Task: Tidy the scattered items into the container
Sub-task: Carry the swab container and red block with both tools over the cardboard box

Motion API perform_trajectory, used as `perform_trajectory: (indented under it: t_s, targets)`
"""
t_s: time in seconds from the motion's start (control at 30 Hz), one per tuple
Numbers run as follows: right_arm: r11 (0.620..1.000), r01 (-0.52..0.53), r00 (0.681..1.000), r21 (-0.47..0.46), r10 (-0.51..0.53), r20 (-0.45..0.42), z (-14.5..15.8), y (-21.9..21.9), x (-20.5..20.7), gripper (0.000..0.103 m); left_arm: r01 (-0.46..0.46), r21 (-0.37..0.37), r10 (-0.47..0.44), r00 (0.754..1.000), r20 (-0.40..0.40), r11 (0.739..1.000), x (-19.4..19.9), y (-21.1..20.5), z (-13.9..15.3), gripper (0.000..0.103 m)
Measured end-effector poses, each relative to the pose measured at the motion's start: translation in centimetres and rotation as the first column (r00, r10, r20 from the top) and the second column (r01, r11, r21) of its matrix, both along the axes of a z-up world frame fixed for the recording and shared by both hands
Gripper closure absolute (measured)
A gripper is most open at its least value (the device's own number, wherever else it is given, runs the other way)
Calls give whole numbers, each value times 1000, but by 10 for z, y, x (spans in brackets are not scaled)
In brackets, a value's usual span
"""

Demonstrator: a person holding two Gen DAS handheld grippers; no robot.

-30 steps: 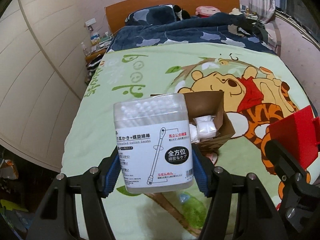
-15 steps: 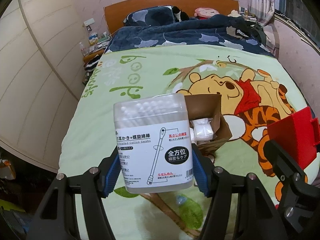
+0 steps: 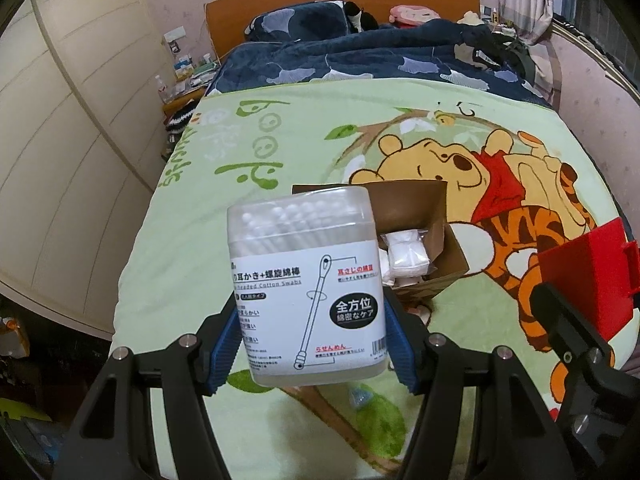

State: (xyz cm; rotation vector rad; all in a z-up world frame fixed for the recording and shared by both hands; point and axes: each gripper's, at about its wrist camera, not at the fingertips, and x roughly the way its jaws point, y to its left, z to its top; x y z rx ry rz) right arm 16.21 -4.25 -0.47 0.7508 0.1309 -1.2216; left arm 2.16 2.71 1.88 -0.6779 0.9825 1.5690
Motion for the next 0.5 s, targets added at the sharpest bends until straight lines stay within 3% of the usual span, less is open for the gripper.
perform_trajectory:
  t_s: [0.5]
  targets:
    - [998, -49, 999, 29, 49, -10, 2, -63, 17, 32, -49, -73, 49, 999, 0, 996, -24, 51, -26, 38]
